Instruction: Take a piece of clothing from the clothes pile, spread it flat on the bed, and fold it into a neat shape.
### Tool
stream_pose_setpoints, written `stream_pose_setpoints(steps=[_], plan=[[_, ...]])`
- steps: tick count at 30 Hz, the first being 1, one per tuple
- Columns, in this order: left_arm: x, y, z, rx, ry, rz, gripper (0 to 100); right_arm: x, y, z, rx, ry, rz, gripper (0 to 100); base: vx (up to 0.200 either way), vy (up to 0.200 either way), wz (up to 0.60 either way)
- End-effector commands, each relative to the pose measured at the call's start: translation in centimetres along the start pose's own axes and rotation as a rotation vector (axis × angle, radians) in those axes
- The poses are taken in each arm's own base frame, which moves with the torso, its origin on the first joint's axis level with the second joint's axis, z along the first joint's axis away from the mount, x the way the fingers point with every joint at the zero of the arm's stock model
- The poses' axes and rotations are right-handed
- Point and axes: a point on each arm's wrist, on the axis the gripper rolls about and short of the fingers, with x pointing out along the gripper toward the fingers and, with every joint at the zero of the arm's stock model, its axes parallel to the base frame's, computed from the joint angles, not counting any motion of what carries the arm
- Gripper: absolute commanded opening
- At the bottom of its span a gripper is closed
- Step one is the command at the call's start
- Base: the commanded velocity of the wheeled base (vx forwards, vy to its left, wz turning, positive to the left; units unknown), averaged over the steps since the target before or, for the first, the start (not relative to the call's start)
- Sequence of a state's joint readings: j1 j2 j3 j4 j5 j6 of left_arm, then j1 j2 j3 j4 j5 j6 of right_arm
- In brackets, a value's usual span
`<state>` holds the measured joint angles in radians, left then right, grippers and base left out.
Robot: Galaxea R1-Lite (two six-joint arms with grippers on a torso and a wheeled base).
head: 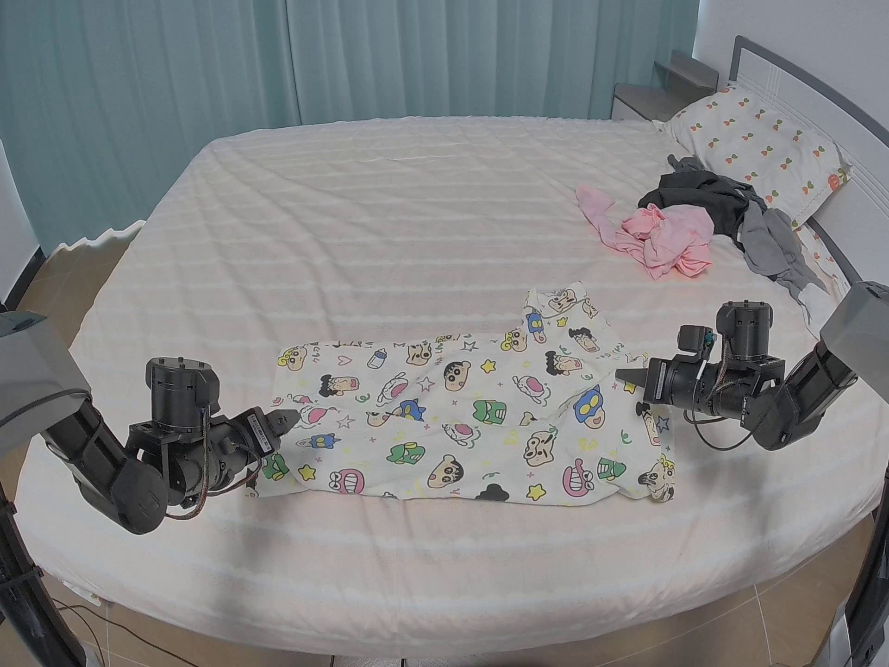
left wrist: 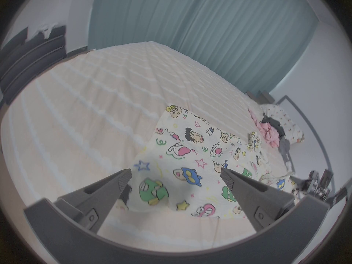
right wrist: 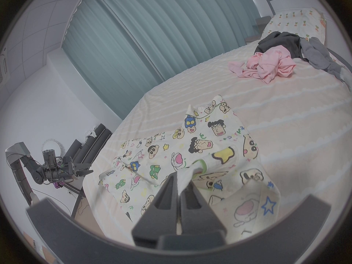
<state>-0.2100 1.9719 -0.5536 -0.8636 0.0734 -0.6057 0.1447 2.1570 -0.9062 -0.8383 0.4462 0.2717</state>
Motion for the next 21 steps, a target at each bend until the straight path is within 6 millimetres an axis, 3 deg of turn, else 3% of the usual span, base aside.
stream_pose_setpoints(steps=[1,3,10,14,21], plan=[[0.2,0.2,-0.3,0.070,0.026,0.015,100,-0.9,0.6,-0.3,-0.003,0.011,0.004,0,0.200,0.000,0.00],[0.3,0.2,-0.3,0.089,0.034,0.018,100,-1.0,0.7,-0.5,-0.005,0.017,0.005,0,0.200,0.000,0.00],[0.7,0.2,-0.6,0.278,0.247,0.106,100,-1.8,0.6,-2.1,-0.057,0.072,-0.002,0,0.000,0.000,0.00],[1.2,0.0,-0.6,0.305,0.273,0.105,100,-2.3,0.9,-2.2,-0.074,0.075,0.001,0,0.000,0.000,0.00],[3.1,0.7,-3.0,0.376,0.360,0.133,100,-3.3,1.2,-3.0,-0.103,0.106,0.036,0,0.000,0.000,0.00]])
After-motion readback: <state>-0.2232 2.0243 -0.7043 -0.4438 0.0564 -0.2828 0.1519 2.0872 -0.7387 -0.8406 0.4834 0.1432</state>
